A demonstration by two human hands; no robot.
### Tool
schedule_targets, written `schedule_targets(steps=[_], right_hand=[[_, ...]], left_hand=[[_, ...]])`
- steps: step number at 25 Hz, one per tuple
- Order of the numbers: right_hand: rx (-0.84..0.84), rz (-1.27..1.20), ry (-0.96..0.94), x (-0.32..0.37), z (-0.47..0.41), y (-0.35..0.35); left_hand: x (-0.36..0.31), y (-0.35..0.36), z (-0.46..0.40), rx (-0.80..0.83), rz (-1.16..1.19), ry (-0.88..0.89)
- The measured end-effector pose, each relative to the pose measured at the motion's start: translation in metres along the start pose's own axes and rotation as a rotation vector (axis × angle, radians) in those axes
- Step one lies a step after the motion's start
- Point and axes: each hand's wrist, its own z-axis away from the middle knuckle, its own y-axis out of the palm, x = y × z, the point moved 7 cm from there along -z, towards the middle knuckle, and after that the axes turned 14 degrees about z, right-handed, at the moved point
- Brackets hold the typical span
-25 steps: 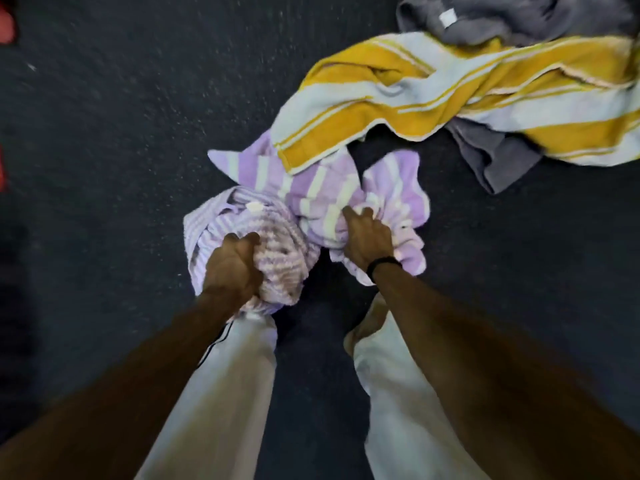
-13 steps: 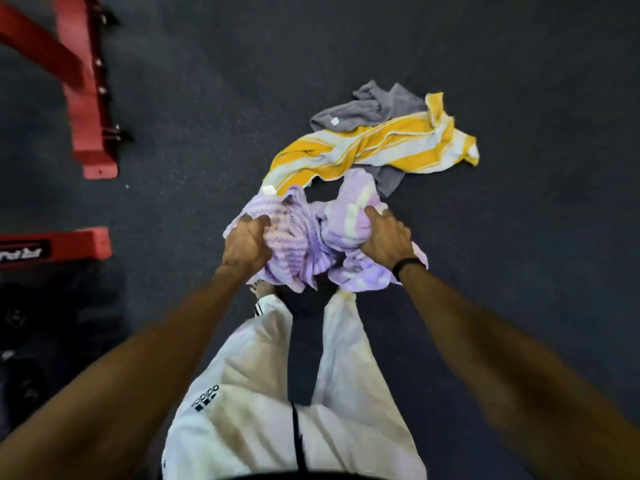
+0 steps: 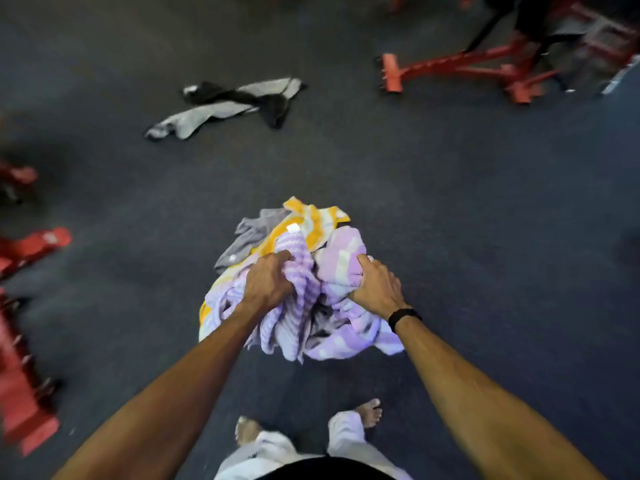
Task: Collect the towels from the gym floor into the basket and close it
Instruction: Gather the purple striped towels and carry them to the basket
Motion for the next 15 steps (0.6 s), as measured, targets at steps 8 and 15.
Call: schedule_targets(steps=[8,15], right_hand=[[-0.253,-0.076,0.363,-0.295,0.067,-0.113],[-0.436,-0.071,0.760,-0.542,0.169,-0.163]], left_hand=[[-0.247,0.247,-0.074,0.250,-0.047,0.320],[-0.441,0.471,-0.057,0.460,0.154,0.496]])
